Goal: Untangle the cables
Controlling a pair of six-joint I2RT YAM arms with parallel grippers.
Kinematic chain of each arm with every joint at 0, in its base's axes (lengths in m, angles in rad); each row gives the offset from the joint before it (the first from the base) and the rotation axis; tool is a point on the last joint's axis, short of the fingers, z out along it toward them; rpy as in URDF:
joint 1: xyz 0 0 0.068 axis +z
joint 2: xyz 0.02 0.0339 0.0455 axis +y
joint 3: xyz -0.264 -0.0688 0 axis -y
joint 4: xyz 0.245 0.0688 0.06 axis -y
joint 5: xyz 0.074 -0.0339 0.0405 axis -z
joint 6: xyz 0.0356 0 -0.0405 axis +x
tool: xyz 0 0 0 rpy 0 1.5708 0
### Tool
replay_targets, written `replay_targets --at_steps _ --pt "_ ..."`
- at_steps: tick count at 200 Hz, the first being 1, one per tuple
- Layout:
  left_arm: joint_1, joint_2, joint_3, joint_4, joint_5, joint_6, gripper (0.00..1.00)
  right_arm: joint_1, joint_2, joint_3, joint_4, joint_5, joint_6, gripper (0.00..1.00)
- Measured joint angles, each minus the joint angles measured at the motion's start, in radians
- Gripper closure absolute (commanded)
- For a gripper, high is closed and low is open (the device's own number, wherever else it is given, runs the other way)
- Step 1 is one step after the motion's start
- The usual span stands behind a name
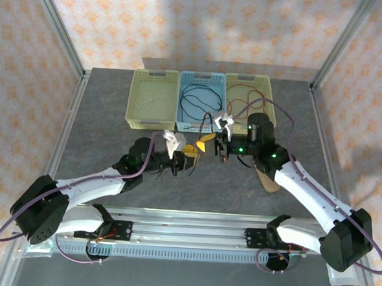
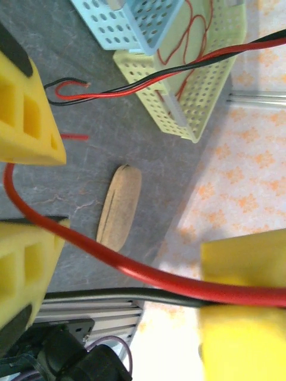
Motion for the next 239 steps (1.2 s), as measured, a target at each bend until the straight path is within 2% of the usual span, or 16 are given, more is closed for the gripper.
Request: replay_targets --at_steps 32,74,98,124,145,183,213,239 --pt "0.000 0.000 0.021 0.016 -0.005 -0.013 1.00 0.000 0.000 0.000 0.000 0.002 0.000 1.00" --pt "0.000 -0.003 0.030 0.014 -0.016 -0.014 1.00 0.000 0.000 0.000 -0.001 0.031 -0.002 1.00" --pt "0.000 -0.030 0.031 -0.014 -0.065 -0.014 1.00 0.000 -0.002 0.000 -0.006 0.095 -0.005 1.00" --pt "0.010 -0.102 0.045 -0.094 -0.185 -0.018 1.00 0.000 -0.025 0.000 -0.054 0.277 -0.010 1.00" --pt "0.058 -0.174 0.099 -0.203 -0.313 -0.048 1.00 0.000 -0.058 0.001 -0.096 0.443 -0.013 1.00" --pt "0.135 -0.264 0.292 -0.443 -0.540 -0.078 1.00 0.000 -0.083 0.067 -0.174 0.694 -0.029 1.00" --pt "0.141 -0.309 0.471 -0.610 -0.704 -0.101 1.00 0.000 -0.107 0.182 -0.212 0.867 -0.049 1.00" --pt "0.142 -0.319 0.607 -0.732 -0.797 -0.111 1.00 0.001 -0.135 0.281 -0.222 1.007 -0.079 1.00"
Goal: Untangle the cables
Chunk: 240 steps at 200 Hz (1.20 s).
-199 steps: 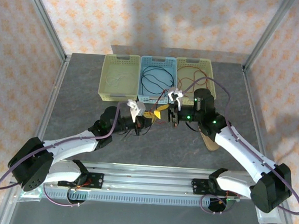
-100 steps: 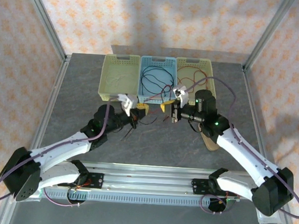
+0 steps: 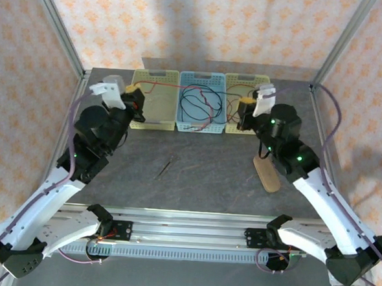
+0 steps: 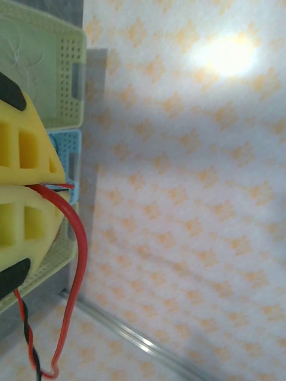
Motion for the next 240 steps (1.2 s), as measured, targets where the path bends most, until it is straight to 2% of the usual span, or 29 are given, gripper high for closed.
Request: replay_targets --at_steps 61,95,110,138,165,202,240 --pt "0.001 0.001 0.185 -0.197 -0.192 -0.019 1.00 0.000 -0.027 0.083 0.002 0.213 -0.064 1.00" --pt "0.021 0.006 0.272 -0.307 -0.361 -0.037 1.00 -0.004 0.002 0.139 -0.004 0.322 -0.068 1.00" --pt "0.048 0.016 0.315 -0.357 -0.431 -0.061 1.00 -0.032 0.021 0.166 -0.012 0.339 -0.055 1.00" --pt "0.136 0.034 0.354 -0.435 -0.488 -0.106 1.00 -0.159 0.066 0.194 -0.037 0.312 0.012 1.00" --pt "0.251 0.069 0.385 -0.503 -0.480 -0.152 1.00 -0.267 0.108 0.197 -0.072 0.254 0.086 1.00" --pt "0.425 0.107 0.393 -0.560 -0.363 -0.204 1.00 -0.376 0.126 0.200 -0.092 0.153 0.166 1.00" --pt "0.606 0.106 0.391 -0.582 -0.238 -0.246 1.00 -0.463 0.123 0.206 -0.106 0.103 0.210 1.00"
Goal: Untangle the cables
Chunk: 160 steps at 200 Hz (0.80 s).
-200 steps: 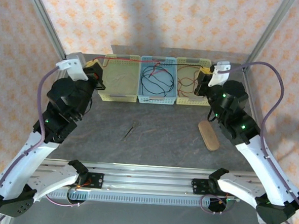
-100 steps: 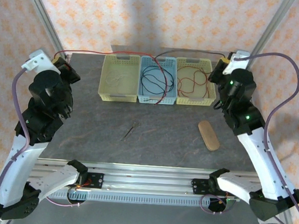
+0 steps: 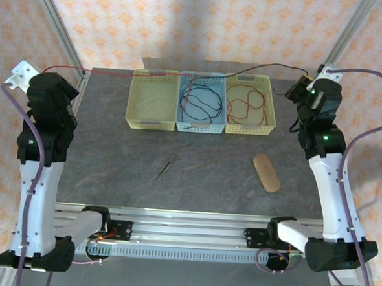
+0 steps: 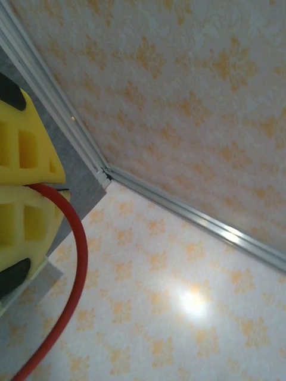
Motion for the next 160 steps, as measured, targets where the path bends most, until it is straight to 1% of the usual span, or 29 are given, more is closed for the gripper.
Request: replay_targets --at_steps 31,45,81,109,124,136,160 --pt "0.156 -0.006 -0.020 -0.002 0.108 -0.038 1.00 -0.070 -0.020 0.000 -0.012 -0.023 0.024 1.00" --pt "0.209 -0.018 -0.040 -0.002 0.146 -0.058 1.00 -0.087 -0.037 0.000 -0.014 -0.028 0.031 1.00" --pt "0.263 -0.045 -0.061 -0.003 0.192 -0.095 1.00 -0.101 -0.077 0.000 -0.015 -0.021 0.034 1.00" --pt "0.295 -0.053 -0.061 -0.003 0.198 -0.114 1.00 -0.127 -0.084 -0.001 -0.015 -0.018 0.035 1.00" --pt "0.314 -0.054 -0.061 -0.003 0.204 -0.121 1.00 -0.159 -0.084 -0.011 -0.014 -0.023 0.045 1.00" --pt "0.340 -0.053 -0.062 -0.003 0.222 -0.130 1.00 -0.203 -0.084 -0.028 -0.013 -0.044 0.056 1.00" --pt "0.441 -0.051 -0.089 -0.002 0.269 -0.149 1.00 -0.286 -0.084 -0.079 -0.009 -0.063 0.087 1.00"
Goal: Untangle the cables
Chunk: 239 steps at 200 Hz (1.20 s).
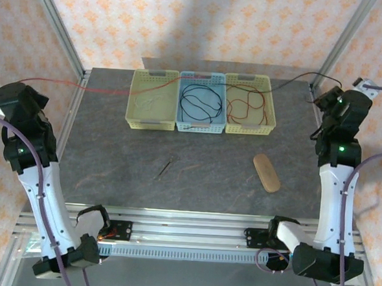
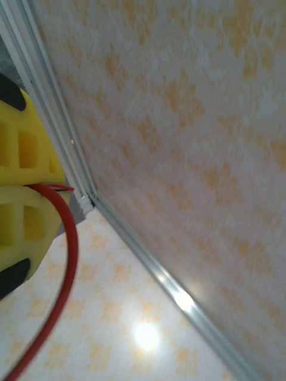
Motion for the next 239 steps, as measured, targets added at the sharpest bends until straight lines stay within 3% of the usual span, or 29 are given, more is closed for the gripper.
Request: replay_targets --at_steps 26,64,102,149,200,239 --pt "0.078 0.002 -0.032 -0.002 0.034 -0.013 1.00 -0.031 0.002 -0.031 -0.001 -0.009 0.020 1.00" --pt "0.084 -0.014 -0.043 0.028 0.124 0.004 1.00 -0.034 -0.004 -0.032 0.020 -0.064 0.025 1.00" --pt "0.064 -0.049 -0.045 0.134 0.313 0.074 1.00 -0.006 -0.048 -0.031 0.078 -0.181 -0.007 1.00" --pt "-0.005 -0.056 -0.125 0.323 0.581 0.093 1.00 0.092 -0.012 0.050 0.136 -0.361 -0.028 1.00" --pt "-0.154 -0.094 -0.192 0.368 0.621 0.095 1.00 0.305 0.118 0.154 0.150 -0.388 -0.059 1.00" --pt "-0.183 -0.158 -0.192 0.412 0.682 0.116 1.00 0.450 0.258 0.229 0.152 -0.332 -0.093 1.00"
